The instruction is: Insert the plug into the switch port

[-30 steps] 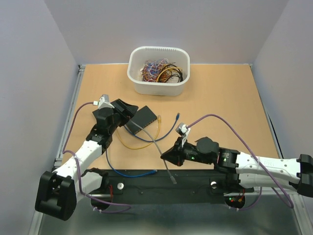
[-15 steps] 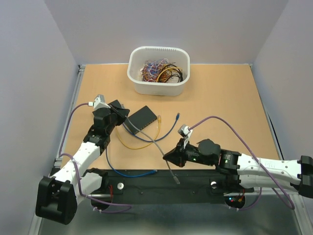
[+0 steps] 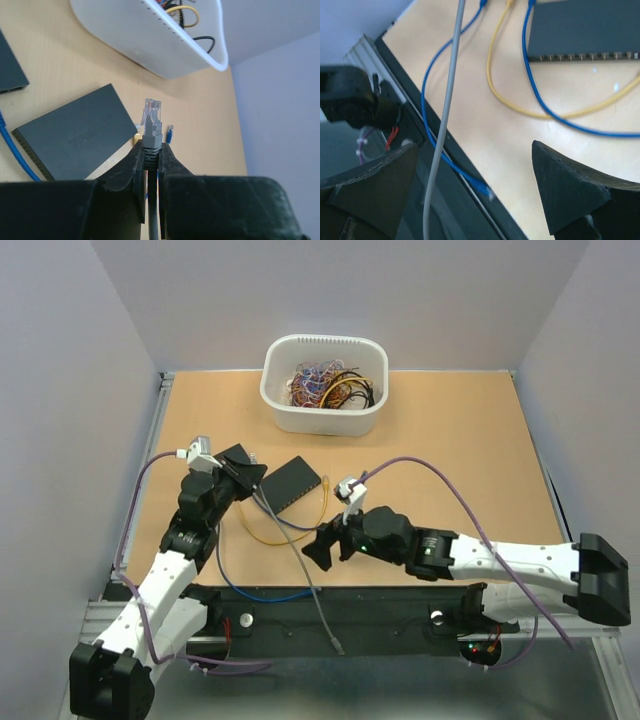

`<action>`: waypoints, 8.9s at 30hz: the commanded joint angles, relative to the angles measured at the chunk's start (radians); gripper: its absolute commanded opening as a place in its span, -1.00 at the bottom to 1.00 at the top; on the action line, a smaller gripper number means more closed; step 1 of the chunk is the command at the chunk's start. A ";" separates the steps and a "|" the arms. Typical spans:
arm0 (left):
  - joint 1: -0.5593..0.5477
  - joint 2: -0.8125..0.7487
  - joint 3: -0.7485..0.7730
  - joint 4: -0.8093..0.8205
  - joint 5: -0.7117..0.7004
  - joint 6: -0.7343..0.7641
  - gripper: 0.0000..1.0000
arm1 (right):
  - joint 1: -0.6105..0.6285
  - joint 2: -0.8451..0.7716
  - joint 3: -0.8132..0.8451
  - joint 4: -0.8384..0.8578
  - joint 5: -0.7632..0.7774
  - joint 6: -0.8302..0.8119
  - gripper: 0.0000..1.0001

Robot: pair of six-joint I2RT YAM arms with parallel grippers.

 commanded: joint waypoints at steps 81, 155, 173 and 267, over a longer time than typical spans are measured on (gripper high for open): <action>-0.002 -0.430 0.064 -0.140 0.299 0.049 0.29 | 0.006 0.149 -0.008 0.579 -0.442 -0.128 -0.99; -0.005 -0.250 0.222 -0.515 -0.009 0.151 -0.57 | 0.256 0.786 0.864 -0.166 0.958 -0.561 -0.99; -0.004 -0.267 0.202 -0.450 0.029 0.190 -1.00 | 0.212 0.419 0.648 -0.146 0.631 -0.271 0.77; -0.005 -0.398 -0.097 0.475 0.589 -0.090 -1.00 | -0.286 0.470 0.252 1.156 -0.934 0.588 -0.45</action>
